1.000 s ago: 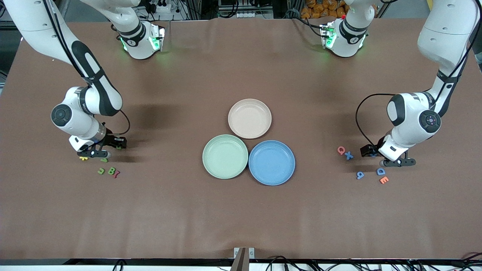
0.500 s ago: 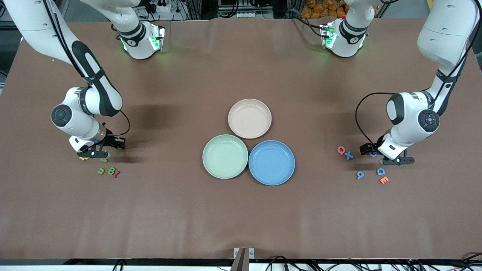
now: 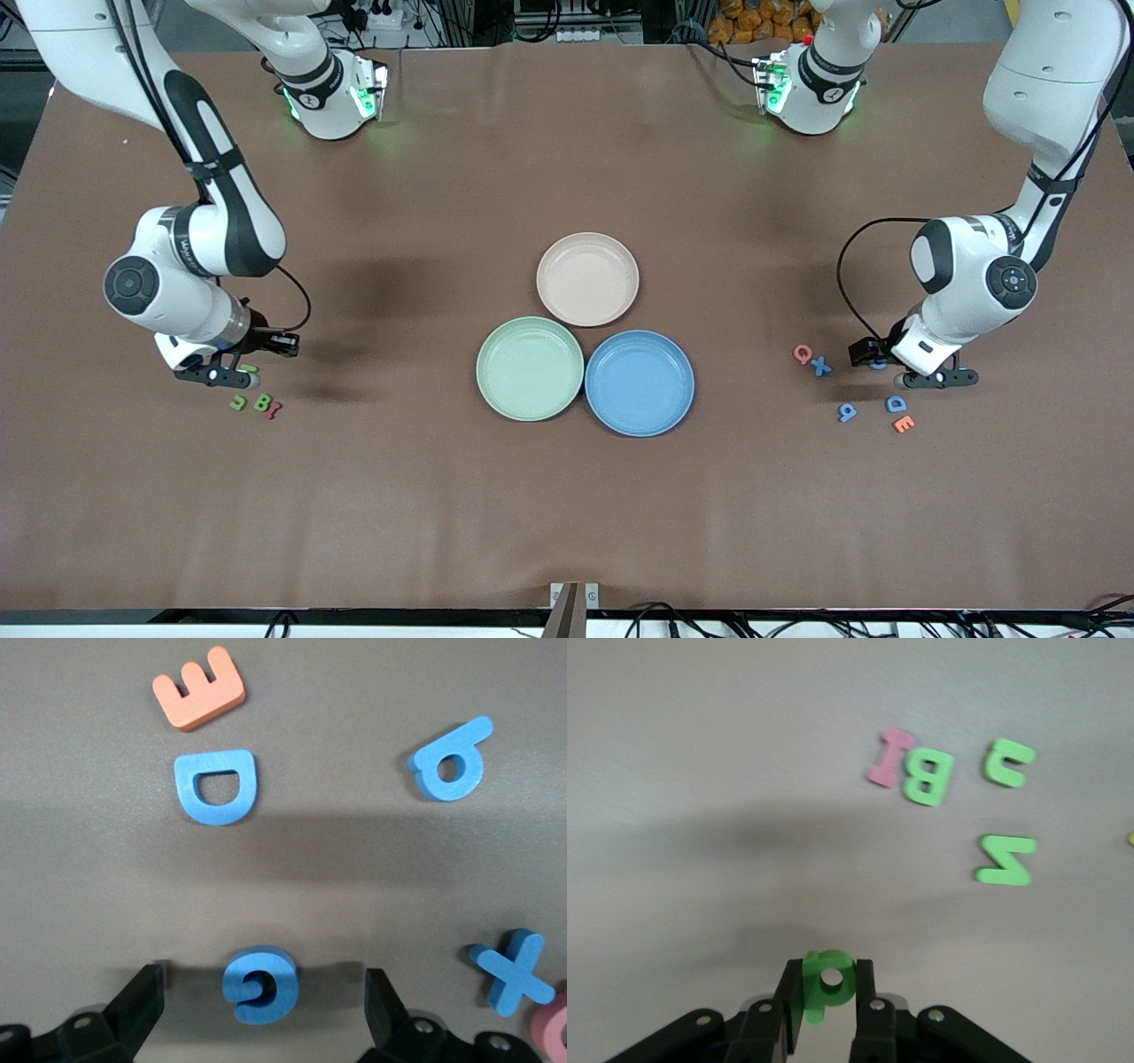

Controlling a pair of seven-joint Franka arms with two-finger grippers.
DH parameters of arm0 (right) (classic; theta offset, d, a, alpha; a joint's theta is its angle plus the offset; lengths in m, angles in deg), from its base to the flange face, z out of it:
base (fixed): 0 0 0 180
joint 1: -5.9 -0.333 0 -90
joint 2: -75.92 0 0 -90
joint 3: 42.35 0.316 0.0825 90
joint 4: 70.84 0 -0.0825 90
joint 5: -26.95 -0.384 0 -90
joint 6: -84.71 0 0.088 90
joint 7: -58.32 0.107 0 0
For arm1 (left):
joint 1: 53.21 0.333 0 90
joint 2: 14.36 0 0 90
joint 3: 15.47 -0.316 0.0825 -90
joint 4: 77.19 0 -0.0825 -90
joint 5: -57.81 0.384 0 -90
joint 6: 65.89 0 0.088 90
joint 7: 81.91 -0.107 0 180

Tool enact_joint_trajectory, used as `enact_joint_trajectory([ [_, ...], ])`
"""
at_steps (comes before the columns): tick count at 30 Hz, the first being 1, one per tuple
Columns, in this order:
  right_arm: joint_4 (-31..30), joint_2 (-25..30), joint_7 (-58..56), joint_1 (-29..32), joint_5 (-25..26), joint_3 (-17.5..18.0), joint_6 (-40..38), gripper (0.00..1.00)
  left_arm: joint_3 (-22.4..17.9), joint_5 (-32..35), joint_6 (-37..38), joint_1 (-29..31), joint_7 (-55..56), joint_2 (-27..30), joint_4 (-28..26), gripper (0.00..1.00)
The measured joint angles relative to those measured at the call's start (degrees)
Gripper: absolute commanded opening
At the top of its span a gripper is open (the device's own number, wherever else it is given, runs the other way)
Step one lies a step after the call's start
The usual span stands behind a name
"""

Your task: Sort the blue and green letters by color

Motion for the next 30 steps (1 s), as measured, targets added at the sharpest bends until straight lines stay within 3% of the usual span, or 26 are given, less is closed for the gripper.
enact_joint_trajectory([
  [8,3.84,0.03,12.61,-5.33,-0.06,1.25,-2.77,0.00,-0.01,0.00,-0.92,0.29,0.00,-0.23,-0.16,0.98],
  [20,11.20,-1.63,35.79,-17.97,-0.12,1.83,-4.67,0.00,-0.04,0.02,-1.25,0.42,-0.02,-0.26,-0.16,0.62],
  [30,19.58,-8.18,50.50,-27.09,-0.12,1.88,-4.62,0.00,0.06,0.02,-1.30,0.43,-0.02,0.16,-0.13,0.43],
])
